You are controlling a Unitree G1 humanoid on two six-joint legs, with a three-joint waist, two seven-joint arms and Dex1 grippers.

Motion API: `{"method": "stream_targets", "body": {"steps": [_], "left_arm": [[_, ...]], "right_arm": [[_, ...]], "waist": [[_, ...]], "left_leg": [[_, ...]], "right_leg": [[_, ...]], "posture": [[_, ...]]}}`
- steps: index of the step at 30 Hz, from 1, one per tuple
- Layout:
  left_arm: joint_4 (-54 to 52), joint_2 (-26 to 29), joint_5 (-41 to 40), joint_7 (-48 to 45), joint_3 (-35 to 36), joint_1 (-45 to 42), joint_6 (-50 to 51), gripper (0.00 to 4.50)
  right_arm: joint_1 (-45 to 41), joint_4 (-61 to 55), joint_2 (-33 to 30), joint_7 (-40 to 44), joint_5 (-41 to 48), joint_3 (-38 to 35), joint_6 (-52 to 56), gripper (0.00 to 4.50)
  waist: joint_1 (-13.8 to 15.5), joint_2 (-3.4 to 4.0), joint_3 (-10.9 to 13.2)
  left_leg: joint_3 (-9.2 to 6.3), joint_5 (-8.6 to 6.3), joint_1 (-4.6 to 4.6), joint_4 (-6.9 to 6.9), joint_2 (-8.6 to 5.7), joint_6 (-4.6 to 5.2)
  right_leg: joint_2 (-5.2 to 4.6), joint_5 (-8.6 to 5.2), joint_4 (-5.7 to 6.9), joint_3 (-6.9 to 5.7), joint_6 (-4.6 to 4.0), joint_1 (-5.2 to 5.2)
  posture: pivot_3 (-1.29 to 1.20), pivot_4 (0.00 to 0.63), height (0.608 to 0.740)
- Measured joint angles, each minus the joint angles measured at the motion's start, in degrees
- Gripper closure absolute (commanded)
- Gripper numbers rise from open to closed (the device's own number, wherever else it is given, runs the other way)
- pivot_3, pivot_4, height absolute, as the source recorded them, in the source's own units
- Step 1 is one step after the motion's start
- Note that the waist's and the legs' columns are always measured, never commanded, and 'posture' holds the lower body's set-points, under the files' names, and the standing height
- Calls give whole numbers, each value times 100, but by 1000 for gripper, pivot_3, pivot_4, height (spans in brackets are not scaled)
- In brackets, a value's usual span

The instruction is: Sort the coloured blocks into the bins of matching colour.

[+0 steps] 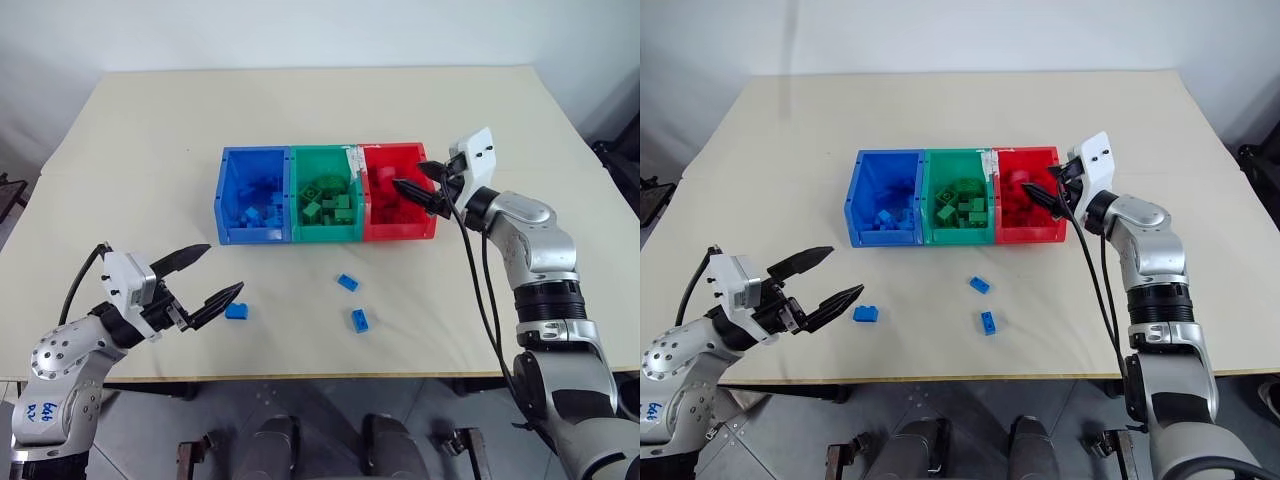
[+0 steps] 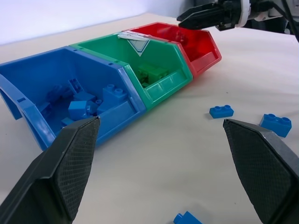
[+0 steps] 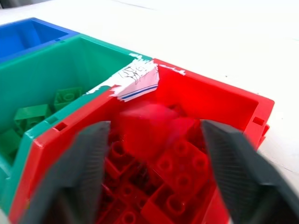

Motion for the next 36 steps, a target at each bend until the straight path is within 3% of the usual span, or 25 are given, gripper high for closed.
{"method": "stream_targets", "body": {"steps": [1, 4, 8, 17, 19, 27, 36], "left_arm": [[3, 17, 4, -14, -9, -17, 0, 0], [41, 69, 50, -77, -60, -57, -14, 0], [253, 144, 163, -314, -257, -181, -115, 0], [1245, 425, 606, -1218, -1114, -1017, -421, 0], [1493, 444, 732, -1391, -1208, -1165, -612, 0], [1912, 415, 932, -1736, -1511, -1562, -1142, 0], [1652, 556, 762, -1720, -1101, -867, -955, 0]], "right_arm": [[5, -2, -9, 42, -5, 0, -63, 31], [203, -160, -209, 377, 24, -22, -232, 31], [1079, -860, -754, 1215, 377, -252, -437, 31], [4057, -1895, -2000, 3199, 1071, -1349, -1419, 31], [4331, -1841, -2081, 3329, 1058, -1520, -1657, 31], [4512, -1895, -2053, 3346, 1077, -1559, -2040, 31], [3602, -3169, -1648, 3324, 1233, 240, -678, 31]], "waist": [[-6, 0, 0], [2, 0, 0], [32, 0, 0], [62, -1, 0], [22, -1, 0], [6, -2, -1], [11, -2, -1]], "left_leg": [[0, 0, 0, 0, -1, 0], [0, 0, 0, 0, -1, 1], [-4, -5, -2, 3, -8, 9], [29, -8, 4, 6, -11, 13], [47, -9, 13, 10, -4, 16], [60, -11, 29, 8, 14, 13], [56, -16, 27, 12, 46, 7]], "right_leg": [[1, 0, 0, -1, 0, 0], [1, 0, 0, -1, 0, 0], [-2, 0, -1, -3, 0, 7], [0, 1, -5, -4, 1, 12], [-4, 2, -6, -4, 5, 11], [-2, 4, -2, -3, 7, 12], [1, 3, -4, -4, 6, 10]], "posture": [[0, 150, 740], [0, 150, 740], [0, 150, 740], [0, 150, 740], [0, 150, 740], [0, 150, 740], [0, 150, 740]]}}
